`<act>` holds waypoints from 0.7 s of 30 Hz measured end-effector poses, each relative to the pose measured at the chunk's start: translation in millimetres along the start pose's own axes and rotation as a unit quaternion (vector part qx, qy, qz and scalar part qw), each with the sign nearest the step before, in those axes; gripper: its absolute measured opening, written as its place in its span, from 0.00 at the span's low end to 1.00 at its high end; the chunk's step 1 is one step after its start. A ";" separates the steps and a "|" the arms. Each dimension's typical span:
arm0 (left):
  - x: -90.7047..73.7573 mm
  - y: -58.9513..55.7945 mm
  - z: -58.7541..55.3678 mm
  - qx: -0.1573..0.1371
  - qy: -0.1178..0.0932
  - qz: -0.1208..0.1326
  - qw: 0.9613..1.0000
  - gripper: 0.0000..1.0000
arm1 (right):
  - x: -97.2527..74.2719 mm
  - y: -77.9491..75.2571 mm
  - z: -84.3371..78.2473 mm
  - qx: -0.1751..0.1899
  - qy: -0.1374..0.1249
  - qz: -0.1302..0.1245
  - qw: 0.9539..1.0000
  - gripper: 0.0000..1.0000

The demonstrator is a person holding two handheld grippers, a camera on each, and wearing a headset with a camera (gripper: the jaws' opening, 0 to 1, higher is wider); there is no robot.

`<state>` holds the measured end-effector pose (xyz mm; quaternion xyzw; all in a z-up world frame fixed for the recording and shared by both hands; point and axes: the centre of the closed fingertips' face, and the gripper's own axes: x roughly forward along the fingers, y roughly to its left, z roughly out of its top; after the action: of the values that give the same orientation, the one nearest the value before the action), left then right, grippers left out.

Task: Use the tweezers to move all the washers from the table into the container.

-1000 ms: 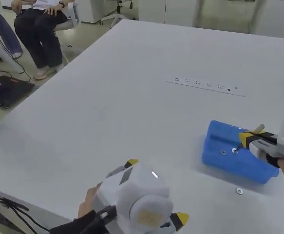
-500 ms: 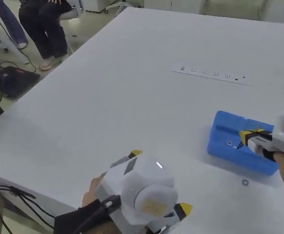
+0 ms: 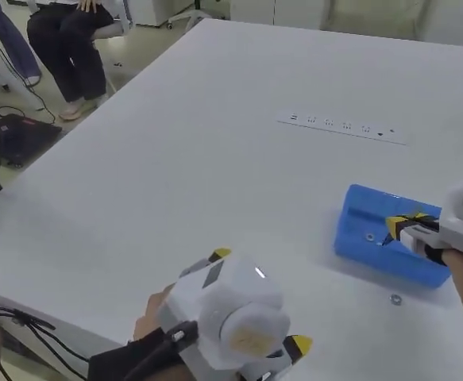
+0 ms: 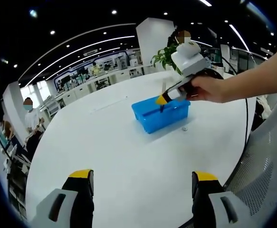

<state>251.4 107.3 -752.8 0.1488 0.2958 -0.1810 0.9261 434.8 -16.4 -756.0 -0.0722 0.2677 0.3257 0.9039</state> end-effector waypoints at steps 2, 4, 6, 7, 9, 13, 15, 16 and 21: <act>-0.2 0.0 0.5 -0.002 -0.001 -0.001 1.000 0.87 | -7.7 1.2 5.5 0.000 -0.006 -0.003 1.000 0.04; -0.4 0.8 1.5 -0.006 -0.005 -0.001 1.000 0.87 | -14.4 4.4 9.9 -0.007 -0.014 -0.003 1.000 0.04; -0.5 0.8 2.1 -0.008 -0.006 -0.001 1.000 0.87 | -24.4 7.8 13.0 -0.014 -0.019 -0.001 1.000 0.03; -0.5 0.8 2.6 -0.007 -0.008 -0.001 1.000 0.87 | -29.0 9.1 14.8 -0.014 -0.023 0.001 1.000 0.03; -0.6 0.1 3.0 -0.005 -0.009 -0.001 1.000 0.87 | -39.9 13.6 18.5 -0.026 -0.028 0.003 0.999 0.03; -0.7 -1.4 3.7 0.001 -0.010 -0.003 1.000 0.87 | -58.2 20.2 21.3 -0.049 -0.036 0.005 0.998 0.03; -0.8 -2.1 3.8 0.003 -0.010 -0.004 1.000 0.87 | -63.9 20.9 17.5 -0.057 -0.033 0.005 0.998 0.03; -0.8 -2.3 3.9 0.003 -0.010 -0.004 1.000 0.87 | -66.0 20.2 16.1 -0.061 -0.032 0.003 0.998 0.03; -0.8 -2.4 4.5 0.003 -0.013 -0.005 1.000 0.87 | -78.0 20.1 9.6 -0.037 -0.033 0.002 0.999 0.03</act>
<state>252.0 103.7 -749.2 0.1477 0.2842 -0.1881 0.9285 376.2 -40.8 -705.6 -0.0941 0.2258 0.3391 0.9084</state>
